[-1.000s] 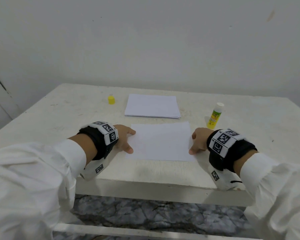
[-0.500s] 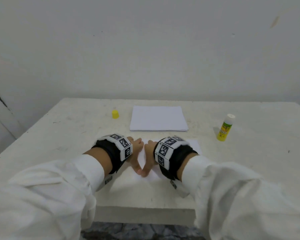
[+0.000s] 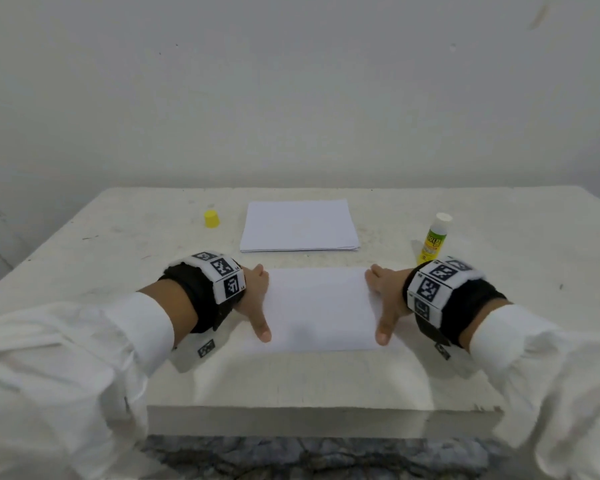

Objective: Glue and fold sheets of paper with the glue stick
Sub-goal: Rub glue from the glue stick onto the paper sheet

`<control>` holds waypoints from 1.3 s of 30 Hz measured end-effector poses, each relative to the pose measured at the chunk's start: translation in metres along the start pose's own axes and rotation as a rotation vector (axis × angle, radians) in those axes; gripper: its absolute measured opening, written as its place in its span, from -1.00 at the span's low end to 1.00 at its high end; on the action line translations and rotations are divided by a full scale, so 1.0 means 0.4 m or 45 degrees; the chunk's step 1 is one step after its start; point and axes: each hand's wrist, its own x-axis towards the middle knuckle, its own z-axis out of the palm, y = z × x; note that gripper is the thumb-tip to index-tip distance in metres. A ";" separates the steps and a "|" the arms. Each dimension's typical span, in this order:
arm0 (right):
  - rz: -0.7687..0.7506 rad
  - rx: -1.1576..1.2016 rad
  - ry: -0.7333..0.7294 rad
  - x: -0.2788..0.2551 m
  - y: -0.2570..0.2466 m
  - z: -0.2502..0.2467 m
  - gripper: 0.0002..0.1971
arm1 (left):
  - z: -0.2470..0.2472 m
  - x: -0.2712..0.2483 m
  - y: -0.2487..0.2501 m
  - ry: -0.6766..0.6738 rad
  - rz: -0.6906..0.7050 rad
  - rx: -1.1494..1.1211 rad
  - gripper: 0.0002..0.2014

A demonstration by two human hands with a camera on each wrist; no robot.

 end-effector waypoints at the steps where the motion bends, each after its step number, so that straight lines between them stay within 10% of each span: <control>1: 0.021 -0.018 0.013 0.014 -0.003 0.001 0.28 | -0.004 0.005 0.018 0.020 -0.014 -0.026 0.26; 5: 0.110 -0.104 0.106 0.168 0.019 0.058 0.41 | -0.030 0.050 0.161 0.125 0.063 -0.082 0.44; 10: -0.006 -0.020 0.132 0.092 -0.018 0.022 -0.03 | -0.070 0.062 0.305 0.278 0.332 -0.072 0.25; 13: 0.038 -0.126 0.124 0.129 0.004 0.043 0.46 | -0.051 0.059 0.260 0.181 0.206 -0.080 0.39; 18: -0.044 -0.101 0.104 0.105 0.017 0.032 0.61 | -0.014 0.026 0.139 0.121 0.066 -0.152 0.39; 39: 0.001 0.021 0.145 0.076 -0.015 0.016 -0.20 | 0.025 -0.046 0.036 0.197 -0.067 -0.398 0.47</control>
